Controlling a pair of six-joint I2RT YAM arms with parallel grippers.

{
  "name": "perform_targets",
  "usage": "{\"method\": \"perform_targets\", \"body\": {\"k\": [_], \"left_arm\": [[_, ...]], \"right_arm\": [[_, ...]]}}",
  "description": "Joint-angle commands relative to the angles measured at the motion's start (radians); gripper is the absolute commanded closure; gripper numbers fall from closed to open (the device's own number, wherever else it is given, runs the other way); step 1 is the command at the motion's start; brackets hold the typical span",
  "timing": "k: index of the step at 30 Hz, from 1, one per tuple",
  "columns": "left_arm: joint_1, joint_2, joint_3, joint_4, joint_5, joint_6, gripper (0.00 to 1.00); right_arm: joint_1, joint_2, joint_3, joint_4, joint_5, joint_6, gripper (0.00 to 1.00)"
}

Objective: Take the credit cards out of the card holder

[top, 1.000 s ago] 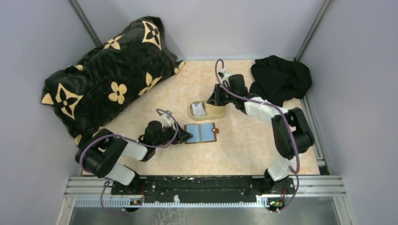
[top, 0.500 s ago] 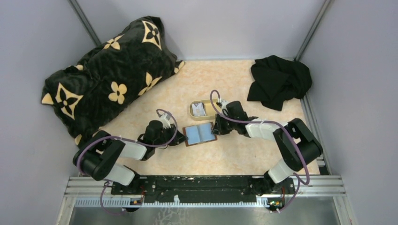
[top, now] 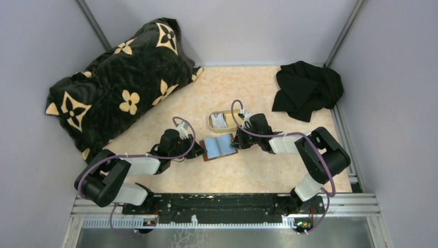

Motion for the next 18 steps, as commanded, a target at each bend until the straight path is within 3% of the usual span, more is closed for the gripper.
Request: {"method": "perform_targets", "body": {"k": [1, 18], "left_arm": [[-0.004, -0.028, 0.043, -0.010, 0.036, -0.017, 1.00], [-0.040, 0.006, 0.148, -0.015, 0.074, -0.045, 1.00]], "right_arm": [[0.008, 0.037, -0.023, 0.028, 0.004, -0.003, 0.99], [0.008, 0.079, -0.033, 0.044, -0.016, -0.001, 0.99]]}}
